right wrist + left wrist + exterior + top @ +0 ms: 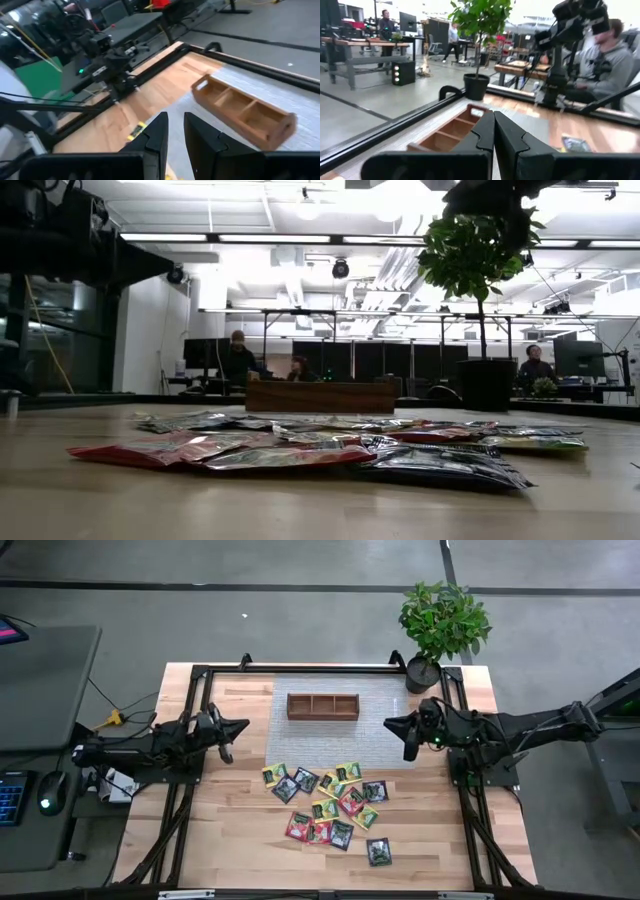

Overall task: Pick & Place Tea
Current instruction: Put the red tea bag into the middle section of the wooden organizer

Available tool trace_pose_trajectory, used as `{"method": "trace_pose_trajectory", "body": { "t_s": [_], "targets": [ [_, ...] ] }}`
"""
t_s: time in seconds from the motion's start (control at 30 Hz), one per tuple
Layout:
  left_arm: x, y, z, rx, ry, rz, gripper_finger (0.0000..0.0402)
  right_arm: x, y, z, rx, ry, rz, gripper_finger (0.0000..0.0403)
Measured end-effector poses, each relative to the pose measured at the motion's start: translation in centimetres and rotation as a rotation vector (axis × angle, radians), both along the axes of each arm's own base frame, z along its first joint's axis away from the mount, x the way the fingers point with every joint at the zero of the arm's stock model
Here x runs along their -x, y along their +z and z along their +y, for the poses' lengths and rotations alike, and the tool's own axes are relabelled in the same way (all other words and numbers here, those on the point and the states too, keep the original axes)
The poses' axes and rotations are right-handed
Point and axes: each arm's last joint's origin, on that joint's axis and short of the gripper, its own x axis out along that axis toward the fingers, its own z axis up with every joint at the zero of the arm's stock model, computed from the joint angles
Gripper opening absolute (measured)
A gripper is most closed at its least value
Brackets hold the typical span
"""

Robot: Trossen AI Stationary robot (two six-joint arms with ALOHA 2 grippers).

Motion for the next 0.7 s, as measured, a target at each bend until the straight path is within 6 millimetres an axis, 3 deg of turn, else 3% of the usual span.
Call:
{"method": "trace_pose_trajectory", "body": {
  "t_s": [0.2, 0.3, 0.53, 0.7],
  "targets": [
    [-0.1, 0.0, 0.0, -0.029, -0.009, 0.013, 0.0000, -0.3, 1.4, 0.2, -0.001, 0.045, -0.138, 0.0058],
    [-0.1, -0.2, -0.1, -0.067, -0.017, 0.047, 0.0000, -0.6, 2.4, 0.1, 0.030, 0.006, -0.106, 0.0058],
    [-0.2, -0.5, -0.2, -0.085, -0.077, 0.083, 0.0000, -3.1, 4.6, 0.0, 0.035, -0.014, 0.327, 0.0058],
    [-0.3, -0.7, -0.4, -0.085, -0.149, 0.102, 0.0000, -5.6, 3.8, 0.2, -0.138, 0.084, 0.614, 0.0058]
  ]
}}
